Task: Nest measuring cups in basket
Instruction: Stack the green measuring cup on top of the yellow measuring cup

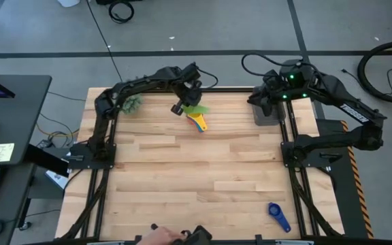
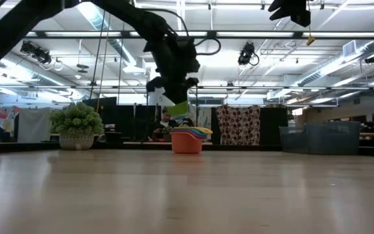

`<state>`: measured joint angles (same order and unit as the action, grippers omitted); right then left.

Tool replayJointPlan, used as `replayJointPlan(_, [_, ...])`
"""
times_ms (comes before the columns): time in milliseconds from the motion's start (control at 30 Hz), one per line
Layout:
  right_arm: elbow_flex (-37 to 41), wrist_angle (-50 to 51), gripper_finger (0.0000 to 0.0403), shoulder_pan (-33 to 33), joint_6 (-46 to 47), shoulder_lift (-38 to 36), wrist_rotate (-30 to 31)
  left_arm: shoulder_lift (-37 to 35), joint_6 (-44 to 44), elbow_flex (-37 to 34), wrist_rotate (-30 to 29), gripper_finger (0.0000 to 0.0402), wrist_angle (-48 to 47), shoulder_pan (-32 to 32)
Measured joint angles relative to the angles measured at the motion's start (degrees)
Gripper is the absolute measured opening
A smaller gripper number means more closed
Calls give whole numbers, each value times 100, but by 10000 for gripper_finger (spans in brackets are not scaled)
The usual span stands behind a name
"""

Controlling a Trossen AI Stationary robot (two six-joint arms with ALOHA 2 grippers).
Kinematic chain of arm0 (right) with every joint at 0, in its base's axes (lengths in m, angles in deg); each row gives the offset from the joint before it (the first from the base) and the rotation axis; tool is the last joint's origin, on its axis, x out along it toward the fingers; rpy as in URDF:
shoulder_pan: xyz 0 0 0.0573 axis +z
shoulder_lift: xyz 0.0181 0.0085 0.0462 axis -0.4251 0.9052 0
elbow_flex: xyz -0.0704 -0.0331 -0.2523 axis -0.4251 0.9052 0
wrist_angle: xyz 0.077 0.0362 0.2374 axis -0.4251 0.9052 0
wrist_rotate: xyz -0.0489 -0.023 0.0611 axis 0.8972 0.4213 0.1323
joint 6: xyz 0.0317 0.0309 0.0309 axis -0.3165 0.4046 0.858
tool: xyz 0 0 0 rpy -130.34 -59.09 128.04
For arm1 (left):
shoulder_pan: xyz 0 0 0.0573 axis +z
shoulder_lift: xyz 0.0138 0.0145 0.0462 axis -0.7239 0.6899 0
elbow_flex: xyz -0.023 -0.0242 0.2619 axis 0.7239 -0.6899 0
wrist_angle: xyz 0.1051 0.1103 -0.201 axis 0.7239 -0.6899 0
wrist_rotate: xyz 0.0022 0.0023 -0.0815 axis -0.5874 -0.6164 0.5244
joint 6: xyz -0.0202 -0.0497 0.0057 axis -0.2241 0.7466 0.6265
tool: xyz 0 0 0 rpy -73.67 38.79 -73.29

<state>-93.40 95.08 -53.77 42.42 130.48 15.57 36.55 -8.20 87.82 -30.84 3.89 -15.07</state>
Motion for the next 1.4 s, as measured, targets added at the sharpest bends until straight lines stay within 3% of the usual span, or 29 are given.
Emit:
replayJointPlan(300, [0, 2, 114, -144, 0, 45, -12, 245, -80, 11, 95, 14, 569, -28])
replayJointPlan(967, [0, -12, 114, -314, -20, 40, -15, 507, -133, 2, -13, 25, 555, 13])
replayJointPlan(1267, [0, -12, 113, -314, -20, 40, -15, 505, 535, 2, -31, 35, 555, 13])
replayJointPlan(1400, [0, -9, 113, -314, -20, 40, -15, 503, 652, 2, -357, 36, 551, 11])
